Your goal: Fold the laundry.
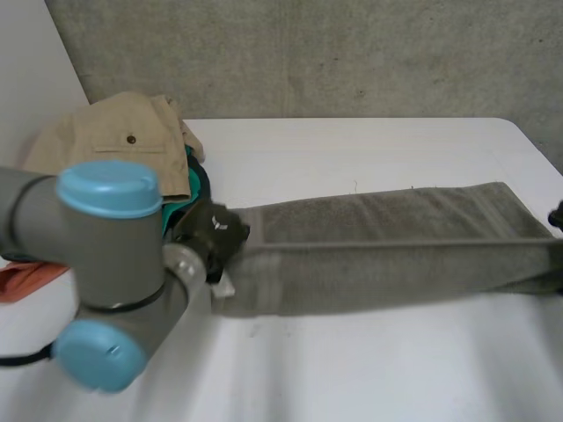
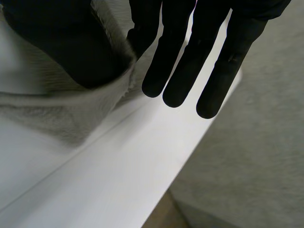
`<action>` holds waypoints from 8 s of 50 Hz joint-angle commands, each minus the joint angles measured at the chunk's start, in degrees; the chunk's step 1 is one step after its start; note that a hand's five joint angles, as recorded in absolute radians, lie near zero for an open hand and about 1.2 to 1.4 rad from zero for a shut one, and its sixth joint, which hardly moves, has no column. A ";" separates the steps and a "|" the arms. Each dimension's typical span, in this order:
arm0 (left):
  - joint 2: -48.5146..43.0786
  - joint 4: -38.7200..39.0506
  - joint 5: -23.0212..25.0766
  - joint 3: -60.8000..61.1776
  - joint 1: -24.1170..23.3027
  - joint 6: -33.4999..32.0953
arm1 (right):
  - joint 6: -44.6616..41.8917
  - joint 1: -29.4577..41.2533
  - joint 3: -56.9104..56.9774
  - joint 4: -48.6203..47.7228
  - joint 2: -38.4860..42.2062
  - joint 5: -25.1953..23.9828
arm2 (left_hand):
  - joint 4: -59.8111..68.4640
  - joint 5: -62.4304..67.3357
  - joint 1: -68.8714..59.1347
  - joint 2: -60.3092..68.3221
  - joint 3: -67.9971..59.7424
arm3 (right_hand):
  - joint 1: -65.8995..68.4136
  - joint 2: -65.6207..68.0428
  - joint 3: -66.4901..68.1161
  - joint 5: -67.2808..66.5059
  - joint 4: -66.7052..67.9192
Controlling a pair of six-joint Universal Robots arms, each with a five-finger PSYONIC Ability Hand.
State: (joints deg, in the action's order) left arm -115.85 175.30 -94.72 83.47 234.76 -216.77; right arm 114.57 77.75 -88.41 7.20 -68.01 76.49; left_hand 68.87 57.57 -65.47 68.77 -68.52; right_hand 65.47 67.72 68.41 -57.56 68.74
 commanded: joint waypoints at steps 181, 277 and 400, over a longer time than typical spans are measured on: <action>3.33 12.28 2.44 10.83 6.76 10.14 | 9.93 2.95 3.17 4.08 2.12 -3.64 | 11.13 12.43 -14.53 11.23 -11.48 | 14.53 12.28 11.59 -12.44 11.26; -1.31 31.50 2.70 2.14 2.10 16.82 | 25.52 -11.04 -0.97 -11.77 7.02 -19.27 | -58.87 -57.57 55.47 -58.77 58.52 | -37.90 -40.15 -40.84 39.98 -41.16; 6.86 32.03 2.61 8.91 2.10 18.84 | 37.74 40.28 3.59 -21.00 9.30 -22.09 | -58.87 -57.57 55.47 -58.77 58.52 | 14.53 12.28 11.59 -12.44 11.26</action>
State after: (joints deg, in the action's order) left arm -108.89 207.22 -92.24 92.40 236.65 -198.02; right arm 149.26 118.50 -85.62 -13.87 -61.68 59.75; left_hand 11.64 2.78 -11.04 11.93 -12.33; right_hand 65.78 67.63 68.16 -56.82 68.65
